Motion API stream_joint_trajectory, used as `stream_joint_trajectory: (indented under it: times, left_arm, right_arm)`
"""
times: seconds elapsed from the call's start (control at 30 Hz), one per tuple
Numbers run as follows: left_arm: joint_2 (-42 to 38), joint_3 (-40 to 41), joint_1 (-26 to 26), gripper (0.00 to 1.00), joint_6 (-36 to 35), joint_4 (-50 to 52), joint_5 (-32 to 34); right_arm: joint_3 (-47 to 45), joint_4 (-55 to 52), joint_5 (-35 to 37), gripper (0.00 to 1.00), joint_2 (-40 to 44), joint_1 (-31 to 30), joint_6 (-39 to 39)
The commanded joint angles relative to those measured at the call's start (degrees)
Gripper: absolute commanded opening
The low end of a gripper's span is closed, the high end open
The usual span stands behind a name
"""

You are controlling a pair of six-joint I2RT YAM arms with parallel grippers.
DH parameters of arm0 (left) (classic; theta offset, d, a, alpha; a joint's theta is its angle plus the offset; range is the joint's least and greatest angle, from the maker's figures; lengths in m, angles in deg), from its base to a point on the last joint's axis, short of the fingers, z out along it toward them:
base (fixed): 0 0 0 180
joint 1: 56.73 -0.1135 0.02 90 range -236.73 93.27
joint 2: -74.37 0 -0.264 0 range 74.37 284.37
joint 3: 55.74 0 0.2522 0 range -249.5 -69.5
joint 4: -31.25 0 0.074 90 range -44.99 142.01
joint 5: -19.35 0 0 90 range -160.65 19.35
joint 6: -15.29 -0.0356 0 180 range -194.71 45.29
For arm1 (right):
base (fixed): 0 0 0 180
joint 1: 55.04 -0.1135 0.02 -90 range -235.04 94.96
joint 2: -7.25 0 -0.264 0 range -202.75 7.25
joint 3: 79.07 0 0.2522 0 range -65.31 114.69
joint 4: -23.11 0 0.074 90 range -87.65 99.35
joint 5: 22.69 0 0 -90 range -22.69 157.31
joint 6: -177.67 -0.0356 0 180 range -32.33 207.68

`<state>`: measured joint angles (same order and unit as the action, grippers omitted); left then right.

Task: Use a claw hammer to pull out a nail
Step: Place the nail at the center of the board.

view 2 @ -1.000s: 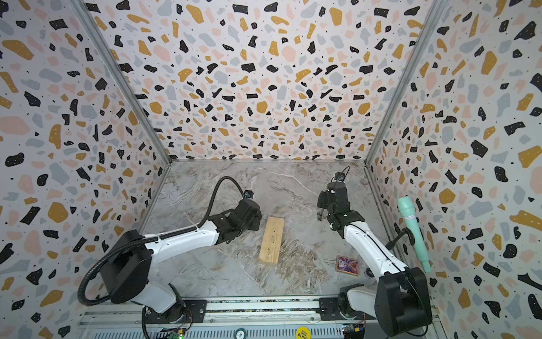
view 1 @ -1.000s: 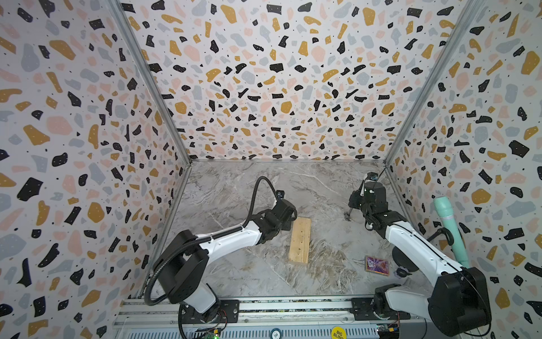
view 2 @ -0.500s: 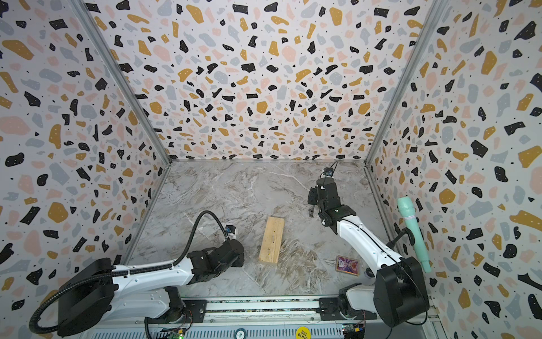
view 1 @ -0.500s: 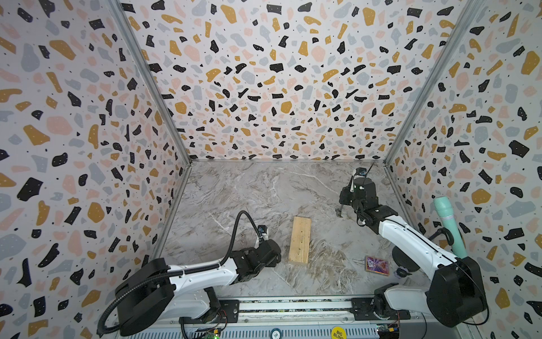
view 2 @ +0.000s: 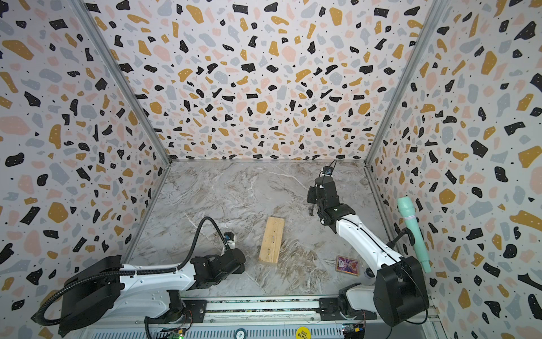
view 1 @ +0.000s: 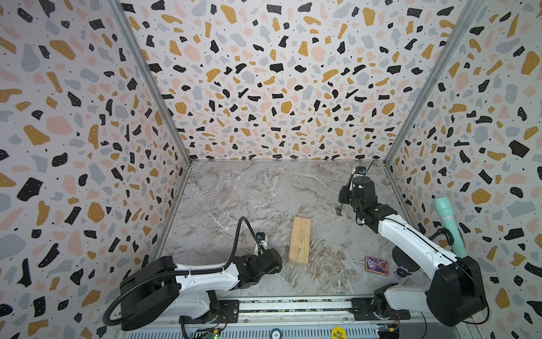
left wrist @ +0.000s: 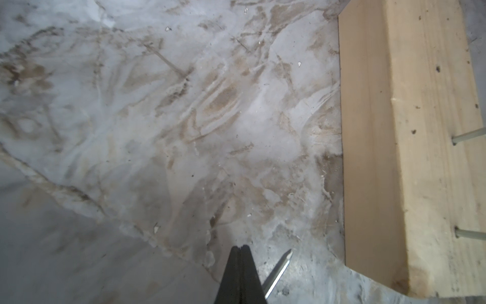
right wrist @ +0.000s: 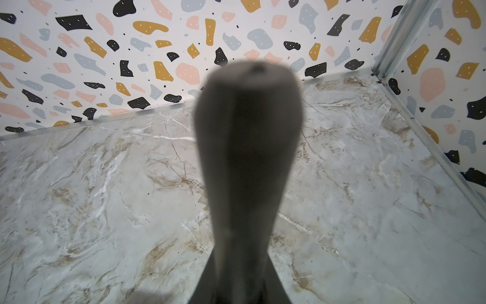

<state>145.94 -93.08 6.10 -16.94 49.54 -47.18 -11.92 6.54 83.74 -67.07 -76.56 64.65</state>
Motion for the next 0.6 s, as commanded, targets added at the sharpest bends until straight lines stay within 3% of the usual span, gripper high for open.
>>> stream_joint_trajectory:
  times: [0.0, 0.1, 0.3, 0.5, 0.57]
  left_arm:
    - [-1.5, -0.3, 0.4, 0.0, -1.7, -2.0, 1.2]
    - [-3.3, -1.5, 0.4, 0.03, -5.1, -1.2, 1.5]
    - [-4.7, -8.0, 0.4, 0.51, -18.6, -0.2, 2.6]
    - [-1.0, -11.0, -2.1, 0.71, -26.6, -6.5, -6.2]
    - [0.7, -12.1, -4.5, 0.73, -27.7, -6.6, -9.2]
  right_arm:
    - [2.4, 0.6, 1.9, 0.0, 0.8, -0.3, -0.1]
    - [2.7, 0.5, 1.6, 0.0, 0.5, -0.3, -0.1]
    - [3.6, 1.8, 1.7, 0.0, -0.6, -2.7, -0.1]
    - [2.0, 8.2, 6.0, 0.0, -1.2, -9.9, 1.4]
    - [1.2, 11.2, 8.4, 0.0, -1.2, -12.9, 2.7]
